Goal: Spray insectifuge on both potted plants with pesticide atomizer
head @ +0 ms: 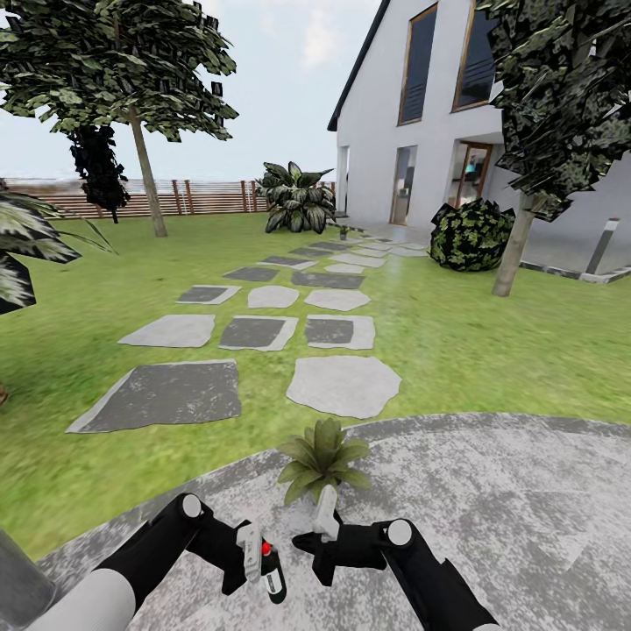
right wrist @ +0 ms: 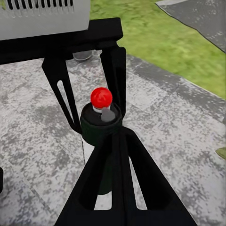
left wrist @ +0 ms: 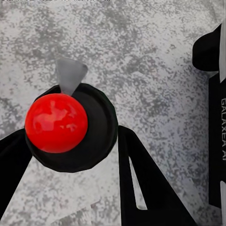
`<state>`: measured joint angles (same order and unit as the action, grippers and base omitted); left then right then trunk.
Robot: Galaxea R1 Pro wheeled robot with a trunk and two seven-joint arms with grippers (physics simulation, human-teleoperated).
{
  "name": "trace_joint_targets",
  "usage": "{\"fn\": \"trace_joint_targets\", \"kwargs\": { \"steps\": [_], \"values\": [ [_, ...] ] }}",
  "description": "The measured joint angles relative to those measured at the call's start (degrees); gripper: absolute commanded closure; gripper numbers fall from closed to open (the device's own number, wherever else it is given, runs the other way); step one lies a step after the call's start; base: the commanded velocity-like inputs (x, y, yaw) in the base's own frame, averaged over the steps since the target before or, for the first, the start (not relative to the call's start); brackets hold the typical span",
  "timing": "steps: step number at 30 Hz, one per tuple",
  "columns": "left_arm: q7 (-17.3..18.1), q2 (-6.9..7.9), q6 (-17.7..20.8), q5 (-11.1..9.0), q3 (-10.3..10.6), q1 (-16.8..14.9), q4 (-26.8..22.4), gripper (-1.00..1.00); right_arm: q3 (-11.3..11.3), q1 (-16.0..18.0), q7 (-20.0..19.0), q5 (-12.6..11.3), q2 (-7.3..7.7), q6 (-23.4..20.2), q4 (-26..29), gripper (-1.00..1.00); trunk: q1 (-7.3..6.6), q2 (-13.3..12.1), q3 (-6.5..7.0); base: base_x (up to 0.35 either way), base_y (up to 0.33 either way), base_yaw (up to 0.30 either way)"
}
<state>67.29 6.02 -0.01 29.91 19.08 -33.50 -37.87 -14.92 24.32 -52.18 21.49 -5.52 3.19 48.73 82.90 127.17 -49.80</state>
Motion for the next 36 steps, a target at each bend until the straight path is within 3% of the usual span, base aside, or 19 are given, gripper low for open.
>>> {"fn": "trace_joint_targets", "kwargs": {
  "steps": [12, 26, 36],
  "values": [
    [2.6, -0.16, -0.2, 0.0, 0.0, -0.1, -0.1, 1.0, 0.1, 0.0, 0.0, 0.0, 0.02, 0.0, 0.0, 1.0, 0.0, 0.0, 0.0, 0.0, 0.0, 0.0],
    [4.4, -0.29, -0.1, -0.2, -0.1, 0.0, -3.6, 1.0, 0.1, 0.0, 0.0, 0.1, 0.1, 0.1, 0.0, 1.0, 0.0, 0.0, 0.0, 0.0, 0.0, 0.0],
    [4.3, -1.58, -0.1, -0.1, -0.1, 0.1, -3.5, 1.0, 0.1, 0.0, 0.0, 0.1, 0.1, 0.1, 0.0, 1.0, 0.0, 0.0, 0.0, 0.0, 0.0, 0.0]
  ]
}}
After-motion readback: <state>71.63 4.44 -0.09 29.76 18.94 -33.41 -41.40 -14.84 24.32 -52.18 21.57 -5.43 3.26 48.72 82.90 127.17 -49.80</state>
